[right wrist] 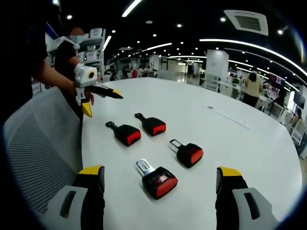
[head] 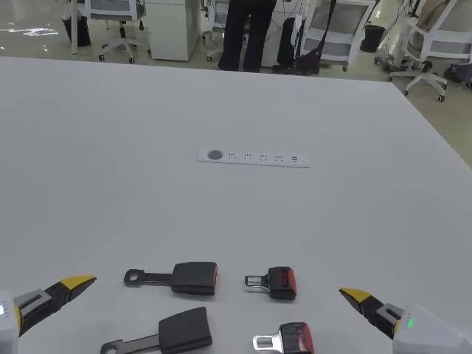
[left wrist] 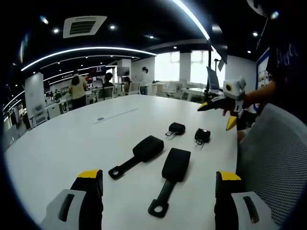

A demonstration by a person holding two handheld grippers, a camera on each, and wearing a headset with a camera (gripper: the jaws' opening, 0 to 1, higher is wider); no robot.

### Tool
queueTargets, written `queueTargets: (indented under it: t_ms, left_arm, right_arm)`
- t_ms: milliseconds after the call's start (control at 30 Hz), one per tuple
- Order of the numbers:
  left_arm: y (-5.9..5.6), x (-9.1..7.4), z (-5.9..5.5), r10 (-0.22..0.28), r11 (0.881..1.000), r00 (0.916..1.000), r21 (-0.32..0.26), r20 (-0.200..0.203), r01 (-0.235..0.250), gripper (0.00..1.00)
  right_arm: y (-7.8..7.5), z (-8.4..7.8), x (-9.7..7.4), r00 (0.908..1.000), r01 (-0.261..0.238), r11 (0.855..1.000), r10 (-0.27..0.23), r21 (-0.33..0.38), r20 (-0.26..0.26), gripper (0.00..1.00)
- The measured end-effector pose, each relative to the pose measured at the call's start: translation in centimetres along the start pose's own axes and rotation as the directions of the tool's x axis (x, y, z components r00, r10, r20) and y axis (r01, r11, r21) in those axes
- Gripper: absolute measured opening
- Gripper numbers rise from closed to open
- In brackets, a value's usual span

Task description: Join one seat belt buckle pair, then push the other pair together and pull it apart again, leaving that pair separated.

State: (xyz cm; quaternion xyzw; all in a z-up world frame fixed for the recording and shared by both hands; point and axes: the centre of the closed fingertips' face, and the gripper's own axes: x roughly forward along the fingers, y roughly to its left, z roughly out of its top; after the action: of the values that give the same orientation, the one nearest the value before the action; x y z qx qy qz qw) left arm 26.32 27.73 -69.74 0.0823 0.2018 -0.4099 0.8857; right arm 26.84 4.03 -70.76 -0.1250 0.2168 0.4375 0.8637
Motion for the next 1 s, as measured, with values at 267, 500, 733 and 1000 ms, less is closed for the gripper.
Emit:
queueTargets:
  t_ms: [267,500,733,1000]
  left_arm:
    - [0.01,-0.05,0.01,0.001,1.0,1.0,-0.001,0.002,-0.001,0.99]
    - [-0.08,0.02,0.11,-0.001,1.0,1.0,0.0,0.004,0.001,0.99]
    - [-0.11,0.01,0.07,-0.001,1.0,1.0,0.0,0.004,0.001,0.99]
    - [-0.15,0.13,0.09,-0.003,1.0,1.0,0.003,0.005,0.003,0.99]
  right_arm:
    - [0.06,0.1,-0.03,1.0,-0.001,1.0,0.001,-0.004,-0.002,0.98]
    - [-0.01,0.0,-0.13,1.0,-0.002,1.0,0.002,-0.007,-0.003,0.99]
    - [0.03,0.15,-0.2,1.0,-0.001,1.0,0.001,-0.009,-0.004,0.99]
    - [0.09,0.03,-0.17,1.0,-0.002,1.0,0.002,-0.009,-0.004,0.98]
